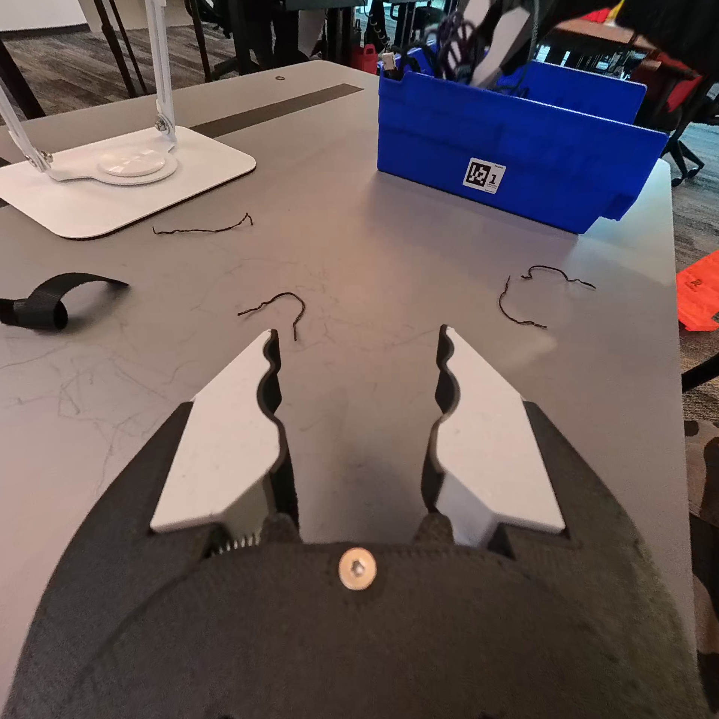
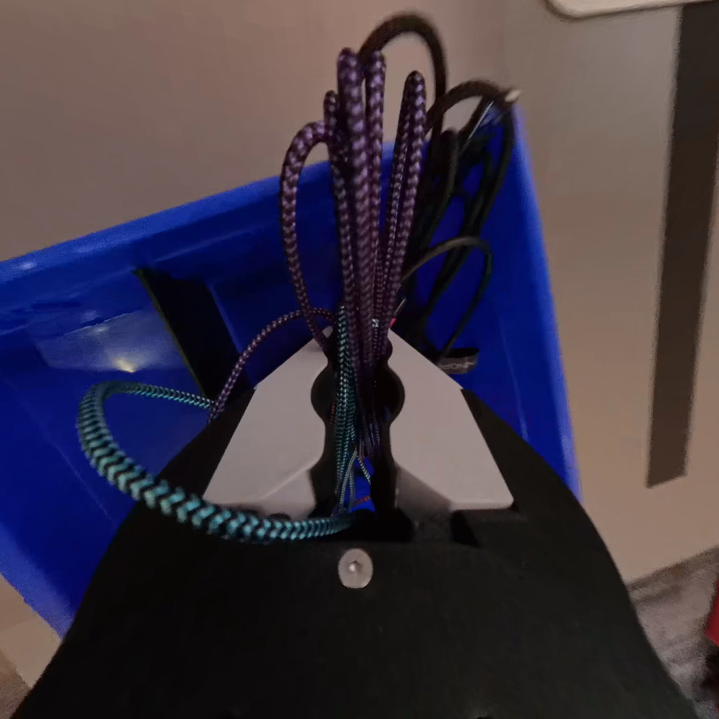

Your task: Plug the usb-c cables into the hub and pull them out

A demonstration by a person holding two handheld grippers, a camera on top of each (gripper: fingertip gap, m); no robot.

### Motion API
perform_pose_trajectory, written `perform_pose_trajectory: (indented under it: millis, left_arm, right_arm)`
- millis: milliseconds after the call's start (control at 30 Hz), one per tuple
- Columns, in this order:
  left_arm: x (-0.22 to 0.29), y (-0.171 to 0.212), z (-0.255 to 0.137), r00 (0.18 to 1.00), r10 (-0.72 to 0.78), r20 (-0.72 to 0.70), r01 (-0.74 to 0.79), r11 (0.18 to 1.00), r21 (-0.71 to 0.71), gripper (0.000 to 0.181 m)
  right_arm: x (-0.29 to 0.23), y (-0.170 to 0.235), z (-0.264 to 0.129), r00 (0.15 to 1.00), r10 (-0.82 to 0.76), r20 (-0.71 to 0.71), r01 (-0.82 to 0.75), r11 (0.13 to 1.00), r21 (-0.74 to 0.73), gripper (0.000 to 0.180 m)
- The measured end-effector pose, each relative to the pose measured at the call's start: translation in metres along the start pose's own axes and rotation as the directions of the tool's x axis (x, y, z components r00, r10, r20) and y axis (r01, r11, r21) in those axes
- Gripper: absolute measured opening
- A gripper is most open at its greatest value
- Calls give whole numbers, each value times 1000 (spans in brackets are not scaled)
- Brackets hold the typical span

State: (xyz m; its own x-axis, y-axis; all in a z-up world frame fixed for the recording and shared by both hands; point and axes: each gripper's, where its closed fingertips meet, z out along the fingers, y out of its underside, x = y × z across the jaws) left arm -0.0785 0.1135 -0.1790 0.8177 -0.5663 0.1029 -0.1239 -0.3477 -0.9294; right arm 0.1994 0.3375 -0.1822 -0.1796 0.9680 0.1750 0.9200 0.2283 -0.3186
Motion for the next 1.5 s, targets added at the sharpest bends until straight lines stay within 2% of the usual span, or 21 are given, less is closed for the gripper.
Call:
perform_pose_trajectory:
  millis: [133, 267, 300, 333, 367, 400, 633, 767, 833, 900, 967, 1000, 1067, 1100, 1133, 1200, 1267, 1300, 1400, 1433, 1500]
  left_arm:
    - [0, 0, 0, 1000, 4, 3, -4, 1000, -4, 79]
    - [0, 1, 1, 1000, 12, 8, -12, 1000, -7, 80]
    - [1, 0, 1, 1000, 15, 9, -15, 1000, -5, 80]
    - [1, 0, 0, 1000, 18, 10, -18, 1000, -1, 81]
    - [1, 0, 0, 1000, 21, 14, -21, 1000, 1, 82]
    - [0, -1, 0, 999, 26, 22, -27, 1000, 2, 82]
    - [2, 0, -1, 995, 80, 57, -79, 997, -8, 83]
    - [2, -1, -1, 993, 95, 75, -94, 995, -14, 83]
    - [2, 1, -1, 992, 98, 83, -97, 995, -22, 83]
    - [2, 2, -1, 991, 104, 90, -102, 994, -27, 82]
    - [2, 3, 1, 990, 107, 94, -104, 994, -37, 82]
    - [1, 4, 1, 989, 109, 96, -106, 994, -40, 82]
    - [1, 4, 1, 988, 117, 101, -113, 993, -42, 82]
    - [1, 4, 1, 987, 120, 103, -116, 992, -44, 82]
    - [1, 5, 2, 987, 122, 104, -117, 992, -46, 81]
    - [1, 5, 2, 987, 123, 104, -118, 992, -47, 81]
    - [1, 5, 2, 987, 122, 103, -117, 992, -48, 81]
    - [1, 5, 2, 987, 121, 102, -117, 992, -48, 81]
    - [1, 6, 3, 987, 123, 101, -118, 992, -52, 81]
    - [1, 6, 3, 987, 124, 102, -119, 991, -53, 81]
    - [1, 6, 4, 987, 125, 103, -120, 991, -56, 81]
  right_arm:
    - [-2, 0, 11, 999, 47, 22, -47, 999, 12, 17]
    - [-5, 8, 9, 997, 69, 38, -66, 994, -84, 23]
    - [-8, 13, 6, 996, 81, 42, -74, 988, -137, 35]
    - [-5, 16, 1, 995, 98, 2, -96, 982, -163, 59]
    - [5, 18, -4, 989, 124, -84, -137, 976, -168, 101]
    - [6, 23, -9, 983, 142, -117, -162, 968, -191, 106]
    - [8, 30, -50, 936, 204, -287, -259, 952, -167, 106]
    - [8, 42, -46, 914, 261, -312, -321, 933, -160, 94]
    - [11, 46, -49, 897, 283, -339, -353, 920, -168, 94]
    - [9, 49, -49, 892, 299, -339, -381, 901, -207, 96]
    - [14, 56, -56, 881, 278, -383, -395, 878, -271, 110]
    - [11, 55, -58, 882, 297, -365, -409, 868, -282, 114]
    - [6, 29, -55, 850, 459, -258, -497, 861, -108, 111]
    - [2, 20, -53, 819, 546, -173, -559, 828, -34, 111]
    - [-1, 29, -51, 796, 583, -166, -598, 799, -61, 115]
    - [-5, 53, -48, 804, 546, -233, -585, 797, -149, 124]
    - [0, 53, -50, 776, 566, -279, -605, 793, -75, 117]
    - [5, 59, -55, 759, 557, -337, -608, 792, -60, 120]
    - [17, 82, -77, 755, 372, -540, -528, 833, -164, 116]
    - [13, 83, -79, 765, 336, -549, -506, 841, -192, 113]
    - [5, 85, -78, 767, 362, -530, -532, 821, -209, 114]
